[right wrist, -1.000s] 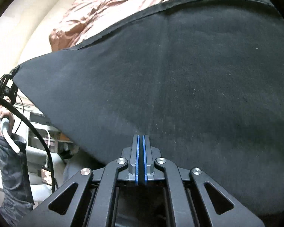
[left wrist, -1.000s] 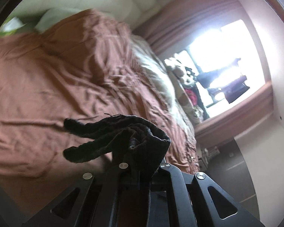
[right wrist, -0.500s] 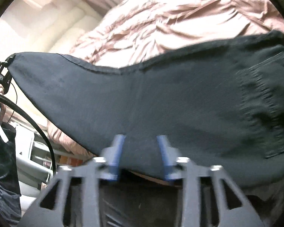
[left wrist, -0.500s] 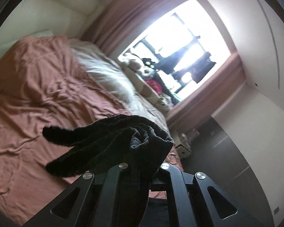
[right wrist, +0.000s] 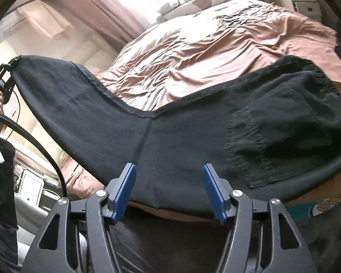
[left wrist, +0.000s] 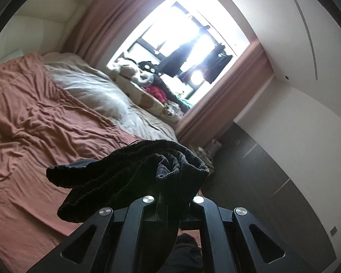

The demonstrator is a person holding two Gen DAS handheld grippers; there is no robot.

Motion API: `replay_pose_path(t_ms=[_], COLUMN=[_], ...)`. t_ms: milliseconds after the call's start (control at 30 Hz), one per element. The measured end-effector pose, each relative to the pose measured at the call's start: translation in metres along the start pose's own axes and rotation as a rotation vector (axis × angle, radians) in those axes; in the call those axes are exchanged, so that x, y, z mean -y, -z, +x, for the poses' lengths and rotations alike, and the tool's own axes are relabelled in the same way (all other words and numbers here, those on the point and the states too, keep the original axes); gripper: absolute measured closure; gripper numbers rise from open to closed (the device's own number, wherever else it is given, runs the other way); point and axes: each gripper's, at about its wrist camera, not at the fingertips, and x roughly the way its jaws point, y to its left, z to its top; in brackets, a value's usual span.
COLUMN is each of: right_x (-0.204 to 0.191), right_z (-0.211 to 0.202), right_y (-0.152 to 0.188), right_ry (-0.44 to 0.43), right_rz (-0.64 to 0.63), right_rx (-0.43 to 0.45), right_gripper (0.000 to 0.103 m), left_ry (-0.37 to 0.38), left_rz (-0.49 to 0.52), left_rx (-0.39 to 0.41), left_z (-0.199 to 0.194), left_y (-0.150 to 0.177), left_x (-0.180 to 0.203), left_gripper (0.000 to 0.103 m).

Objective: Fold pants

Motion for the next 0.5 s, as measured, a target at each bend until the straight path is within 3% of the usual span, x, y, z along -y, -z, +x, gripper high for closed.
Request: replay_pose_path(t_ms=[133, 200, 500], right_x=[0.008, 0.016, 0.05], right_z=[-0.027, -0.039, -0.069], right_y=[0.006, 0.01, 0.031], right_ry=[0.015, 0.018, 0.013], right_rz=[0.01, 0.032, 0.105], right_rx=[0.04, 0.067, 0.112], right_gripper=[0.042, 0.025, 0.024], left_ry=[0.017, 0.017, 0.046], left_rz=[0.024, 0.027, 0.045], left_rx=[-0.023, -0.038, -0.116], left_z=[0.017, 0.028, 0.081], left_y=[0.007, 0.012, 0.035], left_x=[0.028, 0.039, 0.081], left_gripper=[0.098, 0.098, 0.098])
